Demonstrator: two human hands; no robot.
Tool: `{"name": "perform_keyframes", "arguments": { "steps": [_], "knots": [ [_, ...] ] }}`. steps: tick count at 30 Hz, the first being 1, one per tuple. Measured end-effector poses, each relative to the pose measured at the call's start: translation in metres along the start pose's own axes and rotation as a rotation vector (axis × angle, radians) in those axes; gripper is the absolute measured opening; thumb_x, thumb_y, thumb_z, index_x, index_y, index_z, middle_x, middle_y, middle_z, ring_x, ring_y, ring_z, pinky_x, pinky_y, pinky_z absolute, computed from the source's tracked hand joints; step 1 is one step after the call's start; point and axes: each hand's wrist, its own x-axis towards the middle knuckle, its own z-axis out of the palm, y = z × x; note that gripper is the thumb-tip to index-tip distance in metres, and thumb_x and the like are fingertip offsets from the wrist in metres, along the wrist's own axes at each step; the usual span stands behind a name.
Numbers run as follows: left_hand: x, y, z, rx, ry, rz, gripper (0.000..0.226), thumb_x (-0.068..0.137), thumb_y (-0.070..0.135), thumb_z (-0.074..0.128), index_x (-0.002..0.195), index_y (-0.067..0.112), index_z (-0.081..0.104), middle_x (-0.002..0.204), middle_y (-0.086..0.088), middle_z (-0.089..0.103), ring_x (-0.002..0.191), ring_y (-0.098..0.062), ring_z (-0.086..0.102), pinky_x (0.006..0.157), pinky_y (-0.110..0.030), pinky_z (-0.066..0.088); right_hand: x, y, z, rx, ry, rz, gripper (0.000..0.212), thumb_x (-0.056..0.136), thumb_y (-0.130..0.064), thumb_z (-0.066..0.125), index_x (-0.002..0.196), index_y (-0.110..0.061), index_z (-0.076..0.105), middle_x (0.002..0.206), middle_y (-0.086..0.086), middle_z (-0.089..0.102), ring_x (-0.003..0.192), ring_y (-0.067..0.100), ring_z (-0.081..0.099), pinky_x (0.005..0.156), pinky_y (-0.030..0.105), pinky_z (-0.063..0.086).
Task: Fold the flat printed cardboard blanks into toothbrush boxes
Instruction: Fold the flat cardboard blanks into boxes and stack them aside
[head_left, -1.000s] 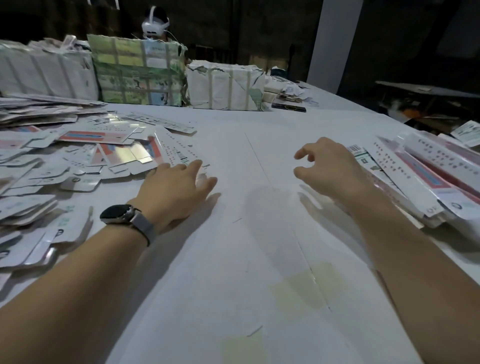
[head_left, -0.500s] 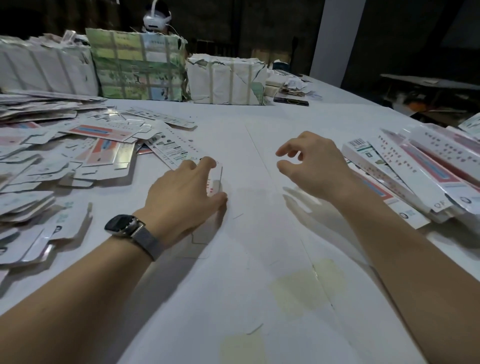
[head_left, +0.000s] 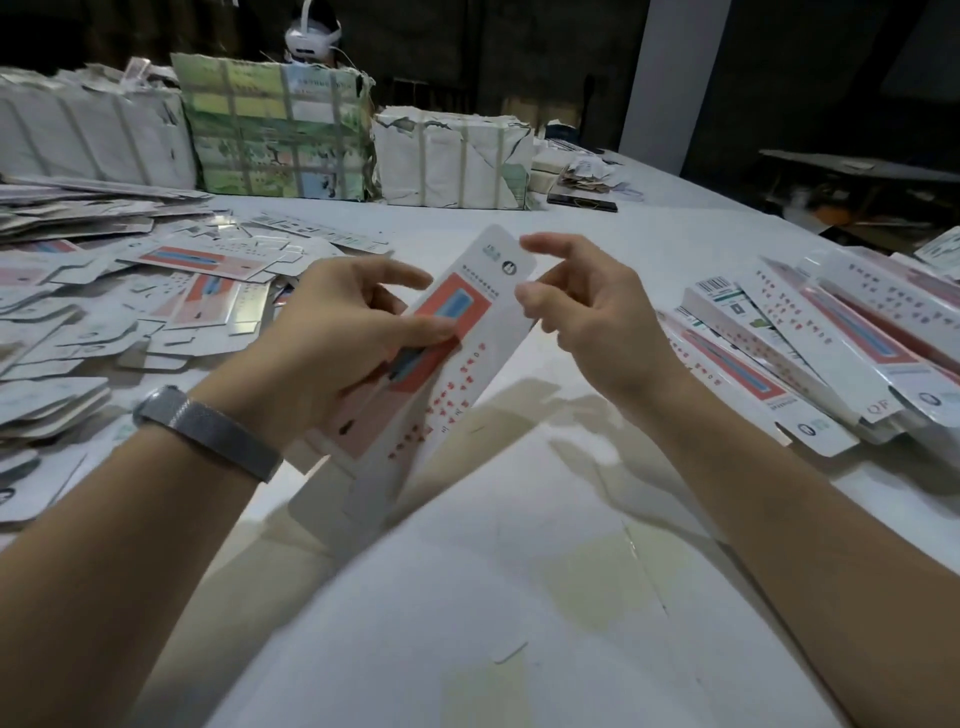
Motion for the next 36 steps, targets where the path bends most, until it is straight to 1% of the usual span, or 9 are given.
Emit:
{"name": "perform_keyframes", "arguments": {
  "steps": [4, 9, 14, 17, 22, 25, 27, 30, 36],
  "knots": [
    [-0.009, 0.004, 0.002, -0.236, -0.226, -0.011, 0.019, 0.08, 0.019, 0.075, 0.099, 0.02, 0.074, 0.099, -0.015, 0.075, 0.084, -0.033, 0.075, 0.07, -0.047, 0.062, -0.002, -0.005, 0.0, -0.018, 0.136, -0.118, 0.025, 0.091, -0.033, 0.06, 0.116, -0.034, 0.058, 0.07, -0.008, 0.05, 0.067, 0.009, 0.052, 0.065, 0.028, 0.052],
    [-0.015, 0.005, 0.011, -0.474, -0.442, -0.034, 0.026, 0.094, 0.026, 0.056, 0.118, 0.034, 0.064, 0.1, -0.011, 0.075, 0.078, -0.026, 0.074, 0.058, -0.034, 0.059, -0.005, -0.009, -0.001, 0.039, 0.229, -0.128, 0.03, 0.093, -0.031, 0.063, 0.121, -0.035, 0.053, 0.071, -0.013, 0.045, 0.081, 0.031, 0.059, 0.07, 0.035, 0.06],
    [-0.02, 0.003, 0.022, -0.798, -0.571, -0.075, 0.043, 0.09, 0.022, 0.05, 0.129, 0.039, 0.052, 0.115, -0.015, 0.072, 0.099, -0.045, 0.07, 0.071, -0.049, 0.06, -0.004, -0.011, -0.002, 0.291, 0.123, 0.007, 0.031, 0.093, -0.032, 0.053, 0.124, -0.027, 0.056, 0.069, -0.008, 0.049, 0.064, 0.009, 0.053, 0.054, 0.02, 0.043],
    [-0.026, 0.011, 0.028, -0.943, -0.538, -0.133, 0.048, 0.088, 0.02, 0.05, 0.134, 0.033, 0.051, 0.098, -0.014, 0.076, 0.08, -0.038, 0.075, 0.06, -0.043, 0.061, -0.006, -0.008, 0.0, 0.213, 0.048, -0.026, 0.028, 0.094, -0.024, 0.056, 0.122, -0.024, 0.059, 0.071, -0.01, 0.055, 0.068, 0.008, 0.059, 0.056, 0.018, 0.044],
    [-0.03, 0.009, 0.029, -0.661, -0.13, -0.022, 0.049, 0.105, 0.019, 0.041, 0.071, 0.029, 0.075, 0.054, -0.002, 0.069, 0.039, -0.016, 0.064, 0.033, -0.022, 0.047, -0.006, -0.003, 0.004, -0.001, 0.049, -0.051, 0.035, 0.096, -0.021, 0.064, 0.124, -0.04, 0.055, 0.079, -0.003, 0.051, 0.083, 0.028, 0.061, 0.075, 0.039, 0.055],
    [-0.032, 0.01, 0.027, -0.7, -0.201, -0.04, 0.06, 0.103, 0.024, 0.042, 0.055, 0.03, 0.077, 0.056, -0.004, 0.07, 0.043, -0.017, 0.067, 0.037, -0.025, 0.051, -0.006, -0.004, 0.004, 0.016, 0.038, -0.036, 0.038, 0.096, -0.02, 0.064, 0.128, -0.038, 0.054, 0.082, -0.002, 0.047, 0.078, 0.027, 0.066, 0.072, 0.038, 0.058],
    [-0.03, 0.011, 0.026, -0.723, -0.467, -0.08, 0.033, 0.089, 0.045, 0.058, 0.077, 0.026, 0.082, 0.08, -0.008, 0.076, 0.067, -0.02, 0.073, 0.056, -0.032, 0.06, -0.006, -0.007, 0.003, 0.107, 0.03, -0.026, 0.035, 0.098, -0.024, 0.061, 0.131, -0.033, 0.055, 0.079, -0.003, 0.049, 0.065, 0.011, 0.06, 0.06, 0.022, 0.051],
    [-0.024, 0.002, 0.022, -0.655, -0.63, -0.038, 0.056, 0.069, 0.059, 0.077, 0.12, 0.038, 0.069, 0.107, -0.004, 0.063, 0.088, -0.017, 0.064, 0.071, -0.031, 0.054, -0.007, -0.011, 0.004, 0.216, -0.012, 0.01, 0.043, 0.093, -0.047, 0.052, 0.135, -0.039, 0.049, 0.078, -0.01, 0.054, 0.066, 0.007, 0.054, 0.053, 0.019, 0.041],
    [-0.026, 0.001, 0.041, -0.464, -0.191, 0.258, 0.072, 0.073, 0.029, 0.079, 0.138, 0.043, 0.052, 0.098, 0.013, 0.074, 0.082, -0.015, 0.075, 0.067, -0.028, 0.059, -0.011, -0.016, 0.003, 0.327, -0.036, -0.044, 0.064, 0.094, -0.036, 0.057, 0.15, -0.04, 0.027, 0.112, 0.002, 0.066, 0.092, 0.029, 0.07, 0.063, 0.036, 0.055]
  ]
}}
